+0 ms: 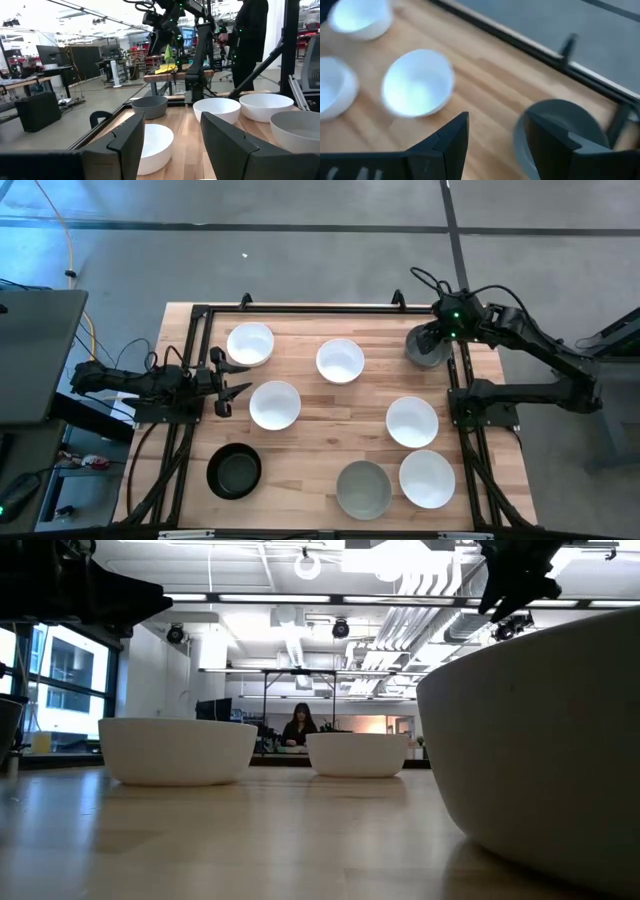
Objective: Nest bowls inside each other
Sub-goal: Stack the gray bowl on top of the white bowl
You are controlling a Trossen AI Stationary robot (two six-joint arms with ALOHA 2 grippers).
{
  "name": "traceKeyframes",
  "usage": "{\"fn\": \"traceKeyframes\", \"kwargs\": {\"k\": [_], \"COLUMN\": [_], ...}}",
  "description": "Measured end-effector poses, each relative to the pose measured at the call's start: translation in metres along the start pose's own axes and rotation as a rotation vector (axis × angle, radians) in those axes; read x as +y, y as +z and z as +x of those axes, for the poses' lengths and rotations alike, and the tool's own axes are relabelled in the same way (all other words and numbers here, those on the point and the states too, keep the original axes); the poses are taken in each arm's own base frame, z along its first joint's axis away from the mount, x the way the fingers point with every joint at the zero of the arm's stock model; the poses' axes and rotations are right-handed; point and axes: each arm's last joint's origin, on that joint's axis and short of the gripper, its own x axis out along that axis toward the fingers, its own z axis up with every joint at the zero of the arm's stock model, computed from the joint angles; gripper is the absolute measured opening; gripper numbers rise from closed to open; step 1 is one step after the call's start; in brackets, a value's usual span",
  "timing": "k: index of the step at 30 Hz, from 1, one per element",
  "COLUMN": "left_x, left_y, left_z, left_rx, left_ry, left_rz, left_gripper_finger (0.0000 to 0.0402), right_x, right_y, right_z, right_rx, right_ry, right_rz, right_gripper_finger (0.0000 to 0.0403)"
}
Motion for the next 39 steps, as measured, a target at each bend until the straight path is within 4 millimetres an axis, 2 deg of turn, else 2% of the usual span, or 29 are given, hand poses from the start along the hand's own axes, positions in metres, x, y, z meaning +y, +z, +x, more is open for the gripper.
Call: {"fn": "traceKeyframes", "kwargs": {"k": [7,13,17,22,24,28,30,34,39], "left_x": [0.000,0.000,0.000,0.000,0.000,0.000,0.000,0.000,0.000], "left_y": [0.000,0.000,0.000,-0.001,-0.002,-0.002,-0.002,-0.002,-0.002], "left_z": [0.000,0.000,0.000,0.000,0.000,0.000,0.000,0.000,0.000], "left_rx": [0.000,0.000,0.000,0.009,0.015,0.021,0.021,0.022,0.023], "left_ry": [0.000,0.000,0.000,-0.001,-0.002,-0.002,-0.002,0.005,0.007], "left_rz": [-0.015,-0.044,-0.061,-0.058,-0.056,-0.057,-0.058,-0.072,-0.098], "left_gripper_finger": [0.0182,0.0182,0.0182,0.0182,0.0182,0.0182,0.0182,0.0182,0.0182], "right_x": [-0.028,-0.044,-0.050,-0.056,-0.059,-0.058,-0.057,-0.057,-0.060], "right_y": [-0.011,-0.008,0.001,0.012,0.013,0.009,0.011,0.017,0.015], "right_z": [0.004,0.019,0.038,0.069,0.080,0.086,0.088,0.092,0.098], "right_rx": [0.139,0.254,0.322,0.465,0.522,0.617,0.585,0.459,0.517], "right_ry": [-0.314,-0.457,-0.465,-0.386,-0.379,-0.419,-0.435,-0.476,-0.462], "right_rz": [0.228,0.273,0.204,-0.103,-0.170,-0.239,-0.199,0.021,0.120], "right_gripper_finger": [0.0183,0.0183,0.0183,0.0183,0.0183,0.0183,0.0183,0.0183,0.0183]}}
